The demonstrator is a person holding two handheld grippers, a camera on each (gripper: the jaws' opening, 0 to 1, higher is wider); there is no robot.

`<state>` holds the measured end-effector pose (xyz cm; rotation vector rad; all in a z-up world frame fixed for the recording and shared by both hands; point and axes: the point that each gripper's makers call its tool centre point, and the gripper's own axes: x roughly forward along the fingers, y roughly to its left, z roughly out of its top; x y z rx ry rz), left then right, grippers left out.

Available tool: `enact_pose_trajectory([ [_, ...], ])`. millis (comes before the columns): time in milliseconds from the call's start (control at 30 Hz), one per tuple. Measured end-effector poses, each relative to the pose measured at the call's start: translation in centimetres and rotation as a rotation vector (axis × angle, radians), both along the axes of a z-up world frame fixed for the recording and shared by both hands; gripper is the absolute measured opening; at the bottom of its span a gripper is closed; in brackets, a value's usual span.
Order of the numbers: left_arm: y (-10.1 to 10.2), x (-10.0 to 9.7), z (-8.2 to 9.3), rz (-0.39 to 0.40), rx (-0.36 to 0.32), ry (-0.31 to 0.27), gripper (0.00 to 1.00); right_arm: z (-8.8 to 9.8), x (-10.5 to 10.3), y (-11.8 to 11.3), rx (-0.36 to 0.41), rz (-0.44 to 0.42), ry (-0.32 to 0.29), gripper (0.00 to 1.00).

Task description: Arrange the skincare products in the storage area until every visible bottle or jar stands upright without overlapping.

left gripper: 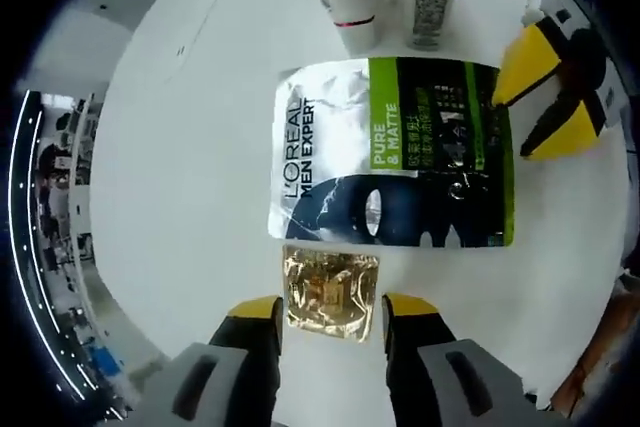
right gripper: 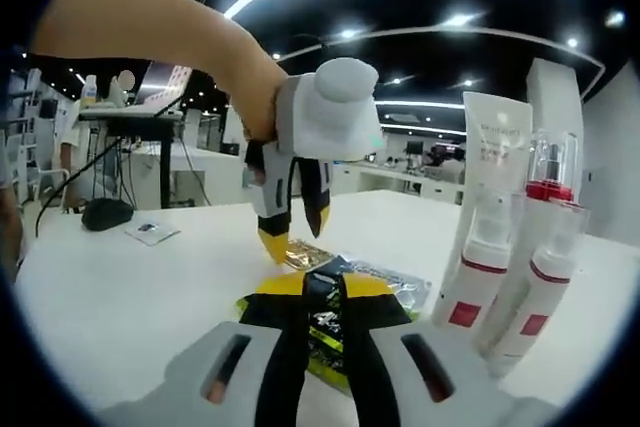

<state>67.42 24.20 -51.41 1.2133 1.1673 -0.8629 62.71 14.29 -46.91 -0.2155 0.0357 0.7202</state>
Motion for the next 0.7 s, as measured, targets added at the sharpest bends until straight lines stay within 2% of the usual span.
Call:
enact_pose_trajectory([
  [100, 0.2, -1.3, 1.0, 0.011, -0.039, -0.008, 0.42, 0.0, 0.0, 0.0, 0.003, 0.005, 0.003, 0.1],
  [133, 0.5, -1.6, 1.3, 0.016, -0.046, -0.008, 0.44, 0.0, 0.0, 0.0, 0.002, 0.006, 0.003, 0.1],
  [300, 3.2, -4.3, 2.9, 0.055, -0.062, -0.004, 0.49, -0.1, -0.1, 0.1, -0.002, 0.014, 0.004, 0.11],
  [467, 5.8, -7.4, 2.5, 0.108, -0.074, 0.023, 0.5, -0.2, -0.1, -0.1, -0.002, 0.016, 0.012, 0.11],
  [500, 6.9, -8.8, 2.1, 0.133, -0.081, 0.035, 0.51, -0.3, -0.1, -0.1, -0.001, 0.013, 0.014, 0.11],
  [600, 9.0, -11.2, 1.4, 0.181, -0.09, 0.078, 0.53, -0.3, -0.1, -0.1, -0.002, 0.013, 0.016, 0.11],
  [700, 11.1, -12.8, 1.2, 0.227, -0.095, 0.072, 0.54, -0.4, -0.1, 0.0, -0.008, 0.014, 0.016, 0.11],
])
